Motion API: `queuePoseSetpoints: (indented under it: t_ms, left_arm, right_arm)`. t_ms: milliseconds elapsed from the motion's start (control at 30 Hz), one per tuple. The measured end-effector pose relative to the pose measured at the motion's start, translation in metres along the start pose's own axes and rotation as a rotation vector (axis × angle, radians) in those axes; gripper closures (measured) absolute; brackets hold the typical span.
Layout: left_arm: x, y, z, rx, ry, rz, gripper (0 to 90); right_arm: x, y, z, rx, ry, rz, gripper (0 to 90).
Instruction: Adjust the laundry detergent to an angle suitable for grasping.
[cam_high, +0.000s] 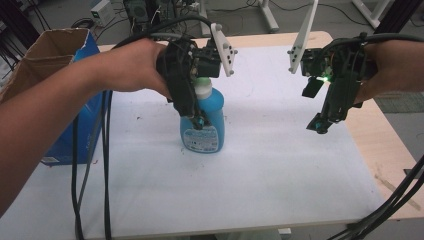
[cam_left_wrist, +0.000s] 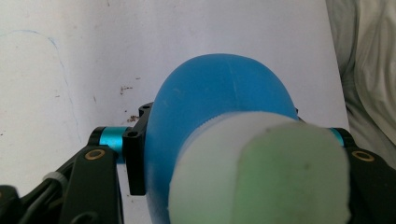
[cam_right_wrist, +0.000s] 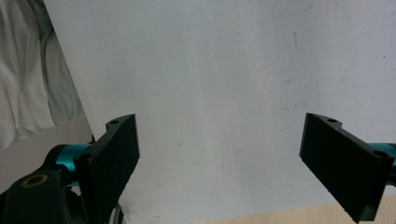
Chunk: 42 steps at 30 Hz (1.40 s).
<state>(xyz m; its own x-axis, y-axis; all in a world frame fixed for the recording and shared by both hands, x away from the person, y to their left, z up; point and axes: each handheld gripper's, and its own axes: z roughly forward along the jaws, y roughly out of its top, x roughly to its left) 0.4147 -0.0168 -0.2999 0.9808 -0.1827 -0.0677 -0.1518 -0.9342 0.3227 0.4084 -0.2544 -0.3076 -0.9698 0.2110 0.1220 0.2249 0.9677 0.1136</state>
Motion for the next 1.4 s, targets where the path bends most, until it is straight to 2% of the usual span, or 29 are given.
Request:
queuePoseSetpoints:
  t_ms: [400,667,700,800,867,1067,1100,1133,1233,1300,1333,1400]
  left_arm:
    - [0.007,-0.003,0.001,-0.023,-0.029,-0.008,38.0]
    - [0.010,-0.003,0.002,-0.016,-0.048,-0.044,34.9]
    - [0.011,-0.004,0.001,-0.016,-0.046,-0.052,31.0]
    - [0.011,-0.005,-0.001,-0.024,-0.044,-0.060,29.8]
    - [0.011,-0.005,-0.002,-0.028,-0.037,-0.071,23.5]
    - [0.009,-0.006,-0.006,-0.041,-0.017,-0.081,22.7]
    - [0.007,-0.005,-0.006,-0.041,-0.012,-0.086,18.0]
    - [0.007,-0.005,-0.006,-0.043,-0.007,-0.089,18.0]
    - [0.005,-0.003,-0.007,-0.067,-0.011,-0.108,18.0]
    - [0.007,-0.002,-0.009,-0.074,-0.003,-0.138,18.0]
    - [0.006,-0.003,-0.010,-0.076,0.008,-0.128,18.0]
    - [0.006,-0.004,-0.010,-0.076,-0.013,-0.116,18.0]
  right_arm:
    - [-0.001,0.000,0.002,-0.002,0.005,-0.002,11.6]
    - [-0.001,0.000,0.002,-0.002,0.005,-0.003,11.6]
    - [-0.001,0.000,0.002,-0.002,0.002,-0.001,11.6]
    - [-0.001,-0.001,0.003,-0.006,0.003,-0.002,11.6]
    - [-0.001,-0.001,0.003,-0.004,0.002,-0.001,11.5]
    - [-0.001,-0.001,0.003,-0.004,0.004,-0.002,11.6]
    - [-0.001,0.000,0.003,-0.006,0.003,-0.007,11.6]
    - [-0.001,0.000,0.003,-0.005,0.003,-0.007,11.6]
    - [-0.001,0.000,0.004,-0.002,0.000,0.000,11.5]
    - [-0.001,0.000,0.004,0.001,0.001,0.008,11.5]
    - [-0.002,-0.001,0.004,-0.003,0.003,0.003,11.6]
    - [-0.002,-0.001,0.004,-0.003,0.002,0.003,11.6]
